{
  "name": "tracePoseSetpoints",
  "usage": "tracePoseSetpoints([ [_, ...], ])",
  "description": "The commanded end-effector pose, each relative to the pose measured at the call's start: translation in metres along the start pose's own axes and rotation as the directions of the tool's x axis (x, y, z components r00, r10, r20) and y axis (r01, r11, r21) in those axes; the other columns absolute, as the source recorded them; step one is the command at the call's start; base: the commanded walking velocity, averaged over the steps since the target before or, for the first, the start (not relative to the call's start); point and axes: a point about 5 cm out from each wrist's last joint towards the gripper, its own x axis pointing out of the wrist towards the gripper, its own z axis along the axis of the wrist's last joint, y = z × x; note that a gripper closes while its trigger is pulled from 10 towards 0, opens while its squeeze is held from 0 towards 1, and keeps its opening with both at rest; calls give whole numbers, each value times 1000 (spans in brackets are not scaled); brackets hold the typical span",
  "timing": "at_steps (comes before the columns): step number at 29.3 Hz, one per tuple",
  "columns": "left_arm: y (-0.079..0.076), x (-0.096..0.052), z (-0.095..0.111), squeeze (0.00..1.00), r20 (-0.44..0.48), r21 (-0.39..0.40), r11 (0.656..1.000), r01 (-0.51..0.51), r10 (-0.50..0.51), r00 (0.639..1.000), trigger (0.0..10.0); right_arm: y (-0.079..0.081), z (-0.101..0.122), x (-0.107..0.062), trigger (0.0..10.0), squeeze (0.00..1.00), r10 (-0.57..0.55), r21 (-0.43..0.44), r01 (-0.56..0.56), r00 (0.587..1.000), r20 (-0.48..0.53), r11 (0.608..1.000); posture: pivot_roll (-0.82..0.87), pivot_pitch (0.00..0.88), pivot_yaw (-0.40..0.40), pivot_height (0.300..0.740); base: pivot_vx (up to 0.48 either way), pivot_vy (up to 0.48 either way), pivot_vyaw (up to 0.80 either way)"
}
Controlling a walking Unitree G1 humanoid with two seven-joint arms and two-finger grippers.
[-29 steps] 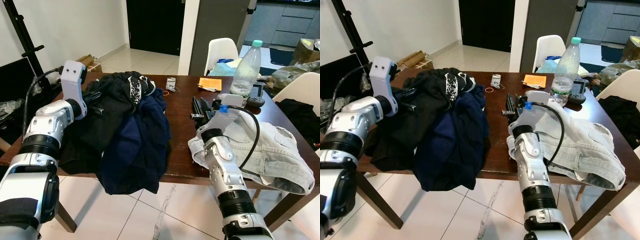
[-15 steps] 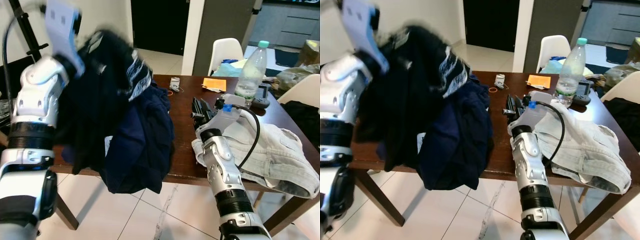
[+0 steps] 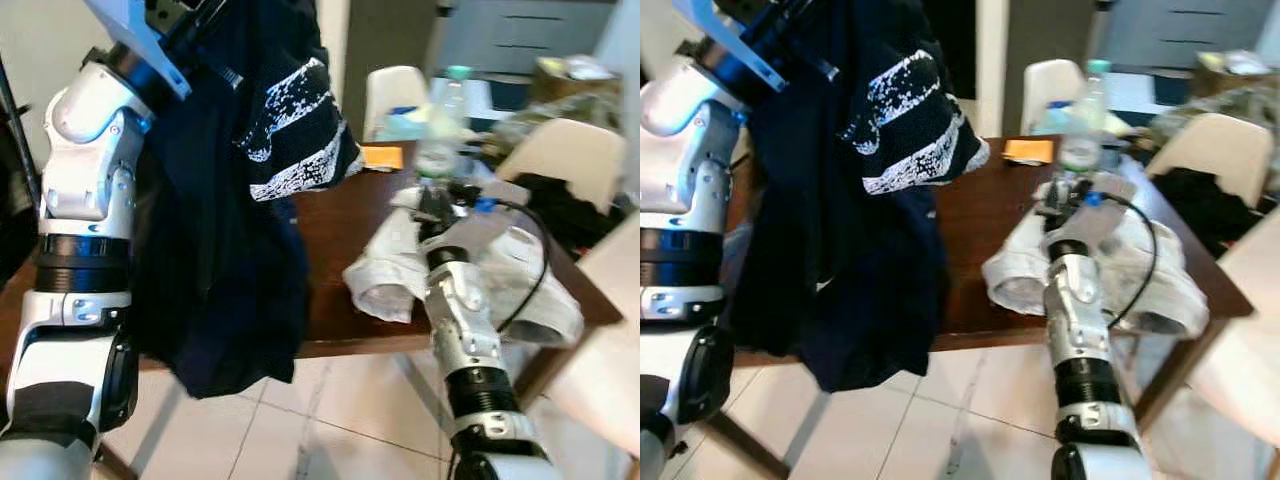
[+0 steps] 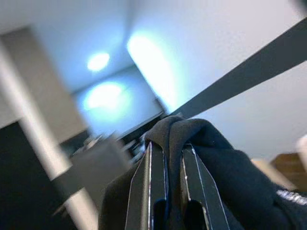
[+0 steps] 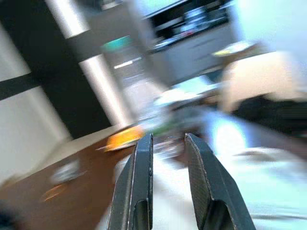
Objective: Hang hanger
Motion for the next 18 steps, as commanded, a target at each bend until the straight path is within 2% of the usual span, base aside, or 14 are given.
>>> tracePoseSetpoints([
  [1,-4,7,7,0,46,3,1000,20,-20,999,0,1,0,0,10000,0,-15,-11,15,1000,10,1000,118,0,31,740,0,0,-800],
  [3,-4,8,7,0,48,-5,1000,23,-22,999,0,-2,2,1,10000,0,-32,-19,32,999,20,999,118,0,31,740,0,0,-800],
  [7,-12,9,4,0,46,-44,998,49,-47,998,0,-16,12,0,10000,0,-116,-90,125,989,95,988,111,0,38,740,0,0,-800],
  [12,-20,9,-1,0,39,-67,994,85,-83,996,0,-32,19,0,10000,0,-208,-159,232,966,151,960,106,0,40,740,0,0,-800],
  [14,-20,9,-2,0,41,-70,994,84,-81,996,0,-40,19,0,10000,0,-263,-193,293,951,164,936,103,0,40,740,0,0,-800],
  [18,-23,8,-8,0,28,-81,994,79,-77,997,0,-52,21,-2,10000,0,-305,-220,340,935,180,914,102,0,39,740,0,0,-800],
])
